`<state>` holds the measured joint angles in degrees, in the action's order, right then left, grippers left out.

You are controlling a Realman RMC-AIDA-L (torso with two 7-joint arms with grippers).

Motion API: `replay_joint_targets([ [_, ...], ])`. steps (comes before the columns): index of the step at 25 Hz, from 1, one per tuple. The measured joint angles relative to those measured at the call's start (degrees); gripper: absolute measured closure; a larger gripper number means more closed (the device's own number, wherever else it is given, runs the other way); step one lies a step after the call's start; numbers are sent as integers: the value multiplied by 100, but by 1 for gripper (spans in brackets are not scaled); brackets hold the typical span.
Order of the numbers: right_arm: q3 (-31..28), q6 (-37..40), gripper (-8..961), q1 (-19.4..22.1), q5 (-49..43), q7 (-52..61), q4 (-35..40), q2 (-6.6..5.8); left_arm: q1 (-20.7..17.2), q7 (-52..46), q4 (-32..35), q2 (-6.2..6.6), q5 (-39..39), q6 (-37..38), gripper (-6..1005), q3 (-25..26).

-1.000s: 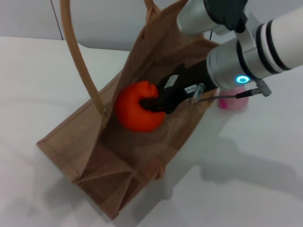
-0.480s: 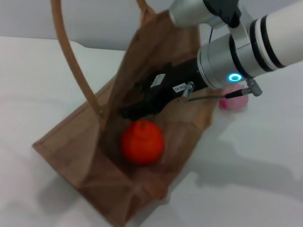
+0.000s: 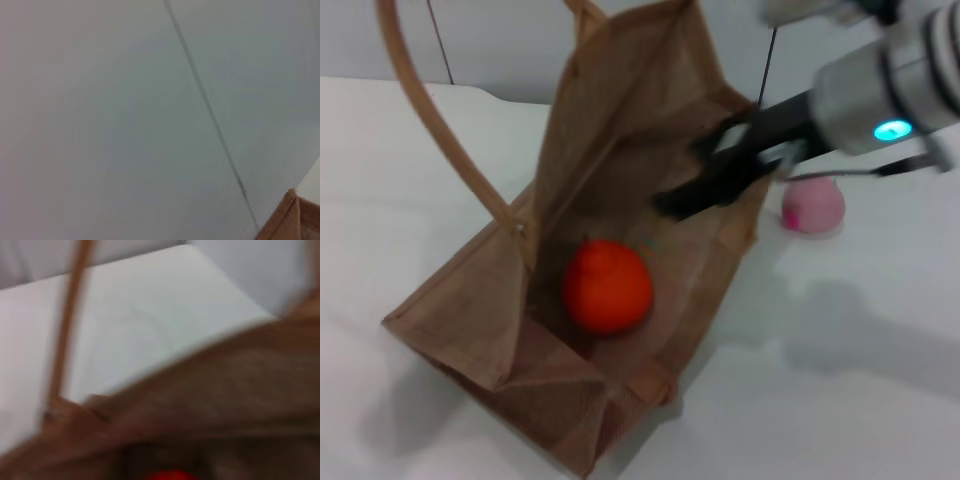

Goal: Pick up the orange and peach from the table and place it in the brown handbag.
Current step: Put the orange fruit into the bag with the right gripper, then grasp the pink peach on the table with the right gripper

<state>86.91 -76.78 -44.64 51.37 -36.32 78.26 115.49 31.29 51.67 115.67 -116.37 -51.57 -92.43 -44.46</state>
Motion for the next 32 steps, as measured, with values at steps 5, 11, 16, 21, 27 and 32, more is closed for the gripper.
replay_joint_targets([
  [5, -294, -187, 64, 285, -1216, 272, 589, 6, -234, 0, -4, -7, 34, 107, 887, 90],
  [11, -244, 212, 64, 280, -2013, 335, 388, 19, -350, -5, -16, -20, 20, 171, 888, 103],
  [16, -243, 656, 65, 70, -2214, 305, -464, -2, -343, -8, -36, -26, 14, 174, 887, 101],
  [21, -263, 1184, 65, -210, -2208, 146, -1474, -15, -297, -6, -35, -26, -7, 174, 886, 54],
  [27, -286, 1697, 66, -600, -2170, -15, -2582, -1, -281, 7, -62, -26, -8, 171, 885, 41],
  [32, -288, 1861, 67, -620, -2159, -40, -2857, 14, -224, 19, -130, -29, -10, 163, 884, 34],
])
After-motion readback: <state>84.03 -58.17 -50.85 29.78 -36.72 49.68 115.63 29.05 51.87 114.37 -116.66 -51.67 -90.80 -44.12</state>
